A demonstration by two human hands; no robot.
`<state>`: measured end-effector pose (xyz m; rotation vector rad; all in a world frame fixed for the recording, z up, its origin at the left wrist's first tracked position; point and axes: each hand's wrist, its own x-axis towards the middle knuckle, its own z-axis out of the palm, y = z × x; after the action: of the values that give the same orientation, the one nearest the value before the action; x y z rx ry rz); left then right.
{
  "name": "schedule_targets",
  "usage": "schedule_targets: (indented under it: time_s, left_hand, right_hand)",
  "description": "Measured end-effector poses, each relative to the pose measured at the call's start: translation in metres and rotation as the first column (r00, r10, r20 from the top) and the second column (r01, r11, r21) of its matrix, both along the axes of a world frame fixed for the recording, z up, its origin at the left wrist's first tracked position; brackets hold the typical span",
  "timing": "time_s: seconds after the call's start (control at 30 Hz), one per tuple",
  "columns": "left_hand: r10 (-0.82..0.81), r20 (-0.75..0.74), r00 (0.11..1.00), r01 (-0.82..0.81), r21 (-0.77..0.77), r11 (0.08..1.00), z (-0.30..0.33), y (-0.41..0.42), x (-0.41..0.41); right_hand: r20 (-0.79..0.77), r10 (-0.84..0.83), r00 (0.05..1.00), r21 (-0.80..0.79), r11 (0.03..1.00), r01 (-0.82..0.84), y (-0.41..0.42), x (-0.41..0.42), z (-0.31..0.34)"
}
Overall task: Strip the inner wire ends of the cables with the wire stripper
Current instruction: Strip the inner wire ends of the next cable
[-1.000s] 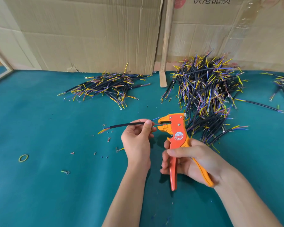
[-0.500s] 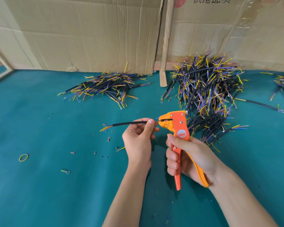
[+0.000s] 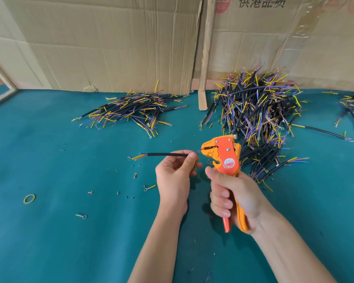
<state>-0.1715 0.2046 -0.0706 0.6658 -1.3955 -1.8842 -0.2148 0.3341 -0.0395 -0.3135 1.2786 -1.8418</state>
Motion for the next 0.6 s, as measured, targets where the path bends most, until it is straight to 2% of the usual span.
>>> schedule_targets:
  time_s: [0.17, 0.3, 0.37, 0.43, 0.5, 0.6]
  left_hand:
    - [0.026, 0.029, 0.999, -0.025, -0.043, 0.999, -0.001, 0.001, -0.002]
    - [0.057, 0.112, 0.992, -0.04, -0.149, 0.988, -0.002, 0.003, -0.004]
    - [0.061, 0.225, 0.973, 0.0, -0.262, 0.965, -0.002, 0.005, -0.006]
    - [-0.015, 0.384, 0.923, 0.156, -0.34, 0.927, 0.002, 0.008, -0.013]
    - [-0.125, 0.542, 0.831, 0.366, -0.362, 0.857, 0.01, 0.01, -0.03]
    - [-0.19, 0.639, 0.745, 0.561, -0.447, 0.697, 0.034, 0.008, -0.06]
  right_hand:
    - [0.044, 0.168, 0.985, -0.132, 0.978, -0.161, 0.012, -0.007, 0.002]
    - [0.126, 0.079, 0.989, -0.252, 0.967, -0.045, 0.014, -0.014, 0.004]
    - [0.163, 0.042, 0.986, -0.291, 0.957, 0.007, 0.019, -0.019, 0.005]
    - [0.177, 0.041, 0.983, -0.34, 0.94, 0.022, 0.024, -0.023, 0.007]
    - [0.173, 0.067, 0.983, -0.401, 0.916, 0.009, 0.029, -0.026, 0.01]
    - [0.134, 0.097, 0.986, -0.456, 0.89, -0.026, 0.033, -0.028, 0.013]
